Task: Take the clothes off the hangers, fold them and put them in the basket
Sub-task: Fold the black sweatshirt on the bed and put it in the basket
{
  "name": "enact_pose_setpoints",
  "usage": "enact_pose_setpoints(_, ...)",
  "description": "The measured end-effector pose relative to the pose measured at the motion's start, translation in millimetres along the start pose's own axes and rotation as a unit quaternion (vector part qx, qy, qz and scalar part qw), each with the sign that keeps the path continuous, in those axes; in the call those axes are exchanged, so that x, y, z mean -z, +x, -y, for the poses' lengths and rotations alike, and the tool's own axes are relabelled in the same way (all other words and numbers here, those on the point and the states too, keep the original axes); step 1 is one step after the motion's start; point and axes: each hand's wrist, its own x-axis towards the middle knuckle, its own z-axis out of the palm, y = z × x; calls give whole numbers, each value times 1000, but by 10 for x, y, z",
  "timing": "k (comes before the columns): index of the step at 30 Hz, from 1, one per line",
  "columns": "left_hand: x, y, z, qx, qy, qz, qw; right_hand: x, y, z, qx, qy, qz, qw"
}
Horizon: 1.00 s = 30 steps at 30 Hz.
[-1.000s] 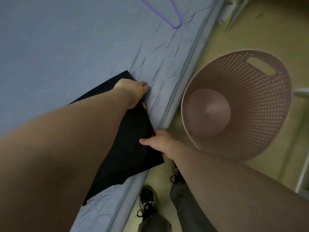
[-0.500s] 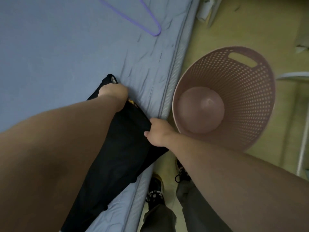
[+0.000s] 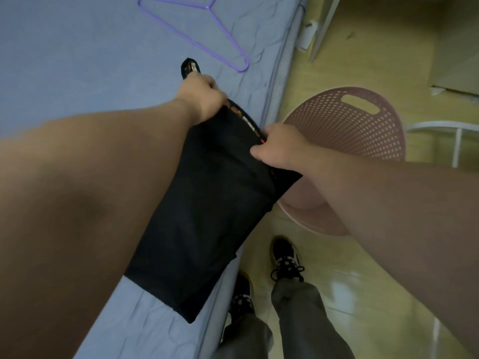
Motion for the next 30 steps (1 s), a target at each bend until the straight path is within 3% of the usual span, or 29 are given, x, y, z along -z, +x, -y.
enact_pose_setpoints(2, 59, -135, 217, 63, -129, -26, 989, -242, -113, 168, 44, -10, 37, 998)
enact_pose_setpoints(6, 144, -415, 685, 81, -117, -159, 977, -679, -318, 607, 94, -42, 74, 992)
enact_pose_setpoints(8, 191, -566, 956, 178, -198, -179, 947, -893, -425, 863, 115, -42, 122, 985)
enact_pose_setpoints(10, 292, -742, 1281, 284, -367, -184, 866, -1105, -541, 1110, 133, -38, 171, 976)
enact_pose_setpoints(14, 437, -1320, 1840, 335, -612, -86, 711, -1474, -711, 1374, 170, -60, 256, 950)
enact_pose_setpoints(18, 315, -2039, 2266, 312, -723, -82, 611, -1869, -920, 1504, 178, -143, 367, 902)
enact_pose_setpoints(22, 28, -2501, 2764, 382, -751, -106, 529, -2317, -1097, 1609, 187, -232, 419, 858)
enact_pose_setpoints(24, -102, -2558, 2924, 425, -721, -113, 536, -2530, -1131, 1602, 199, -273, 411, 847)
enact_pose_setpoints(28, -234, -2548, 3219, 466, -638, -119, 601, -2882, -1162, 1555, 201, -325, 393, 836)
enact_pose_setpoints(30, -292, -2491, 3328, 495, -619, -111, 600, -2937, -1154, 1505, 203, -327, 389, 837)
